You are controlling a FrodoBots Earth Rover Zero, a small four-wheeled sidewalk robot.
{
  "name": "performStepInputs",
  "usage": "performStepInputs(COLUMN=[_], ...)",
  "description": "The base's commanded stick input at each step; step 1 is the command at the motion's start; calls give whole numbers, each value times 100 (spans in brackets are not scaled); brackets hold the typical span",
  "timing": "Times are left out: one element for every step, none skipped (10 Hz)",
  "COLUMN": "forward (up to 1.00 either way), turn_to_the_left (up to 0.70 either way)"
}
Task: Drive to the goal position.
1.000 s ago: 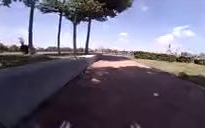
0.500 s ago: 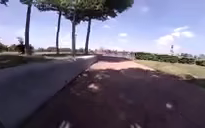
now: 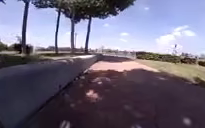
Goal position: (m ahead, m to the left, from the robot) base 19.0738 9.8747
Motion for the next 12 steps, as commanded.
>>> performStepInputs(forward=[70, 70, 70, 70, 70, 70, 70, 70, 70, 70, 70, 70], turn_to_the_left=[-19, -35, -18, 0, 0, 0, 0, -7, -35, -35, -35, -35])
